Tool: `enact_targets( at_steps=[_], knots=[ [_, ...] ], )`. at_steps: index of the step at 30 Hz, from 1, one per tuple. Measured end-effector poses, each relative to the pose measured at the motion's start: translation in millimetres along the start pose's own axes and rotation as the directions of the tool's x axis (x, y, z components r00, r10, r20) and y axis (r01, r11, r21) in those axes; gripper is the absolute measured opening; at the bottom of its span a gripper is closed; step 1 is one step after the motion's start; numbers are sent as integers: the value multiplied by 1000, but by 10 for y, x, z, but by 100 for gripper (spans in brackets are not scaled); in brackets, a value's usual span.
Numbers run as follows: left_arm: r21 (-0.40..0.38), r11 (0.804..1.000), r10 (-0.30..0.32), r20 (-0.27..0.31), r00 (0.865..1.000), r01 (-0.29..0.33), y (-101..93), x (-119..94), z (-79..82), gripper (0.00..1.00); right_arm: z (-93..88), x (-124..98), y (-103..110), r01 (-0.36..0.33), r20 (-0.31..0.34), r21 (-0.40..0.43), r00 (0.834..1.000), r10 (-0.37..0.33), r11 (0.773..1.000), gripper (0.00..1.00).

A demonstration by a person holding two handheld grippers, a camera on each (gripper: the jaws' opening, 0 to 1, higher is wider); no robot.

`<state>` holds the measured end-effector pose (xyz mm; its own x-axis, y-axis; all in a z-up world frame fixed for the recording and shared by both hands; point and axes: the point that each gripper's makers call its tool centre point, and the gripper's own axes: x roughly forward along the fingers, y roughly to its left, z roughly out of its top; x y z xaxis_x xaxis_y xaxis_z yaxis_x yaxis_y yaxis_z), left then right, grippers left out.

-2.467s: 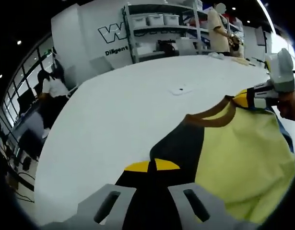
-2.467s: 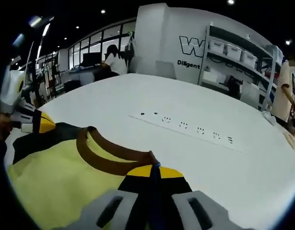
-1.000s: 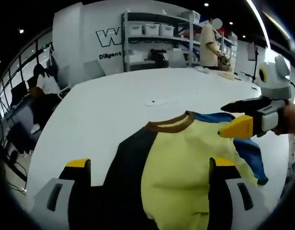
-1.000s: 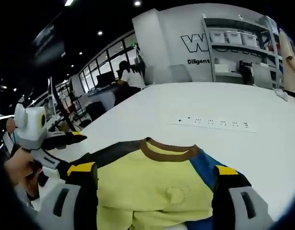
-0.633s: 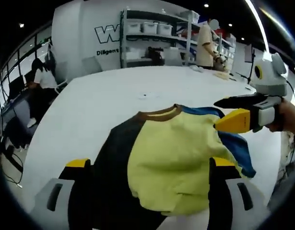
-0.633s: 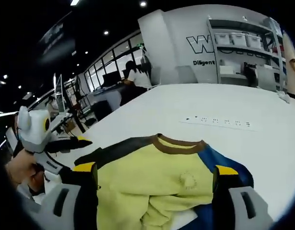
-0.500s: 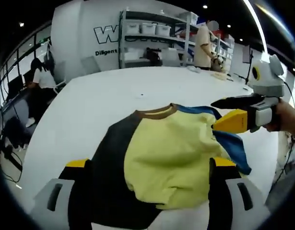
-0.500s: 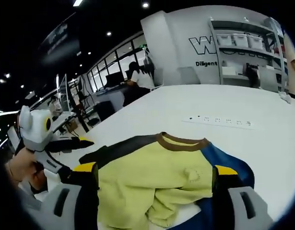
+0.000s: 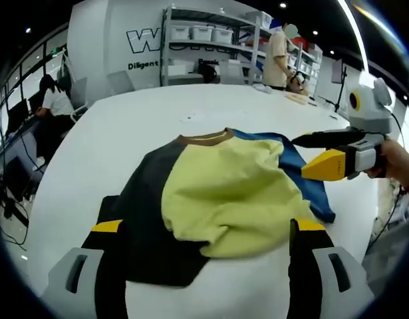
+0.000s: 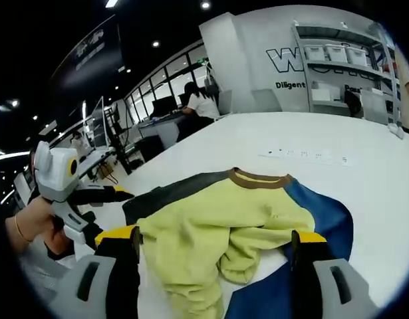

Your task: Fold the garment on the visible template until the final outline fits inside the template.

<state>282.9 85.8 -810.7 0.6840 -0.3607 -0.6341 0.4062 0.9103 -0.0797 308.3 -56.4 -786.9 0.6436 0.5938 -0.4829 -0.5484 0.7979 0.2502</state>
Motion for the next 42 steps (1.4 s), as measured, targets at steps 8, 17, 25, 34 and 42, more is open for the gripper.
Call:
enact_targets(
  at_steps=[8, 17, 25, 34, 42],
  knots=[
    [-14, 1000, -26, -26, 999, 26, -83, -48, -185, 86, -208, -64, -45, 10, -30, 0, 1000, -10, 1000, 73],
    [-19, 998, -57, -51, 997, 56, -60, 38, -414, 50, -341, -45, -149, 28, -46, 8, 999, -28, 1000, 56],
    [-17, 995, -98, -37, 995, 97, -123, 118, -400, 38, -454, 61, -354, 72, -52, 28, 996, -71, 997, 44],
    [-30, 994, -106, -48, 993, 105, -127, 208, -413, 31, -515, 151, -394, 61, -81, 33, 995, -58, 998, 38],
    [-50, 992, -115, -44, 992, 112, -116, 254, -394, 22, -523, 134, -506, 72, -72, 63, 995, -67, 995, 27]
  ],
)
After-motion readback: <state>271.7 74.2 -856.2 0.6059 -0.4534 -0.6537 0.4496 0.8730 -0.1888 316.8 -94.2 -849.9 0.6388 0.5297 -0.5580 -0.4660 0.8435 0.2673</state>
